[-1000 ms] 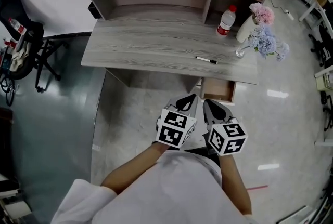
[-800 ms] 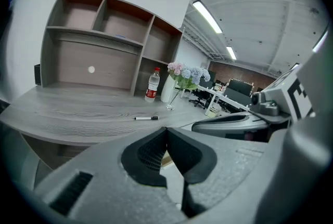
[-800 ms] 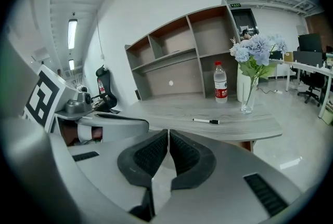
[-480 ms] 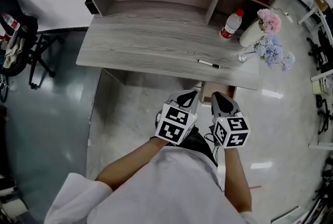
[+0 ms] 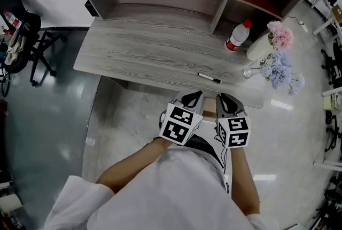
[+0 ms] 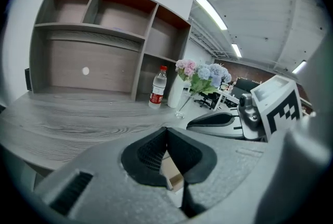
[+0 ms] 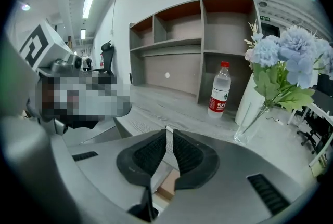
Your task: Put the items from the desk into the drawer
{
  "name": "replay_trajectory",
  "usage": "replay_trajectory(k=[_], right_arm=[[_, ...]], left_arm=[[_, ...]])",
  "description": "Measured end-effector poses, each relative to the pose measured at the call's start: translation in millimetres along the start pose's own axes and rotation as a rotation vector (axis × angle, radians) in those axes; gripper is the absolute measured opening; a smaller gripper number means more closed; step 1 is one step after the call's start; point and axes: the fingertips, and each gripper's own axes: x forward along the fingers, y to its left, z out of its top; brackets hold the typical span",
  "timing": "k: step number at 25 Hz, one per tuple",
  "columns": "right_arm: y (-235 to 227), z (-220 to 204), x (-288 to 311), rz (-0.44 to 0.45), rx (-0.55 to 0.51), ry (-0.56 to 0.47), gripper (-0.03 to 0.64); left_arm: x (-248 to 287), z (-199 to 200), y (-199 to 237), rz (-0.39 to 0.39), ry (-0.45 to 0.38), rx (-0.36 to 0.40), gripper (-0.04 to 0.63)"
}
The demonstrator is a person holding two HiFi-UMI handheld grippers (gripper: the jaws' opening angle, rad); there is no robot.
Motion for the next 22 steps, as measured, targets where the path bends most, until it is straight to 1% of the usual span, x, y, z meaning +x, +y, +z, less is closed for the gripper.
replay_trajectory(k=[4,12,16,22], right_arm=[[-16.6,-5.1,20.5,0.028,-0.036,0.034,0.003],[-33.9,-15.6,55.6,0.101,-0.091,0.088,0.006],[-40.9,-24.6,69.9,0.147,-0.109,0.116,0.035],[-44.9,-34.6,88.7,0.205,-0.177,0.155,0.073]], left_arm=[[21.9,2.7,4.1,0.014,0.021,-0.013,0.005],[58.1,6.7,16.6,0.049,0.057,-0.034,0.003],[73.6,10.5,19.8,0.064,0.061,-0.043,0.004],[88.9,10.4,26.5,0.084,0.067,-0.06,0.003]])
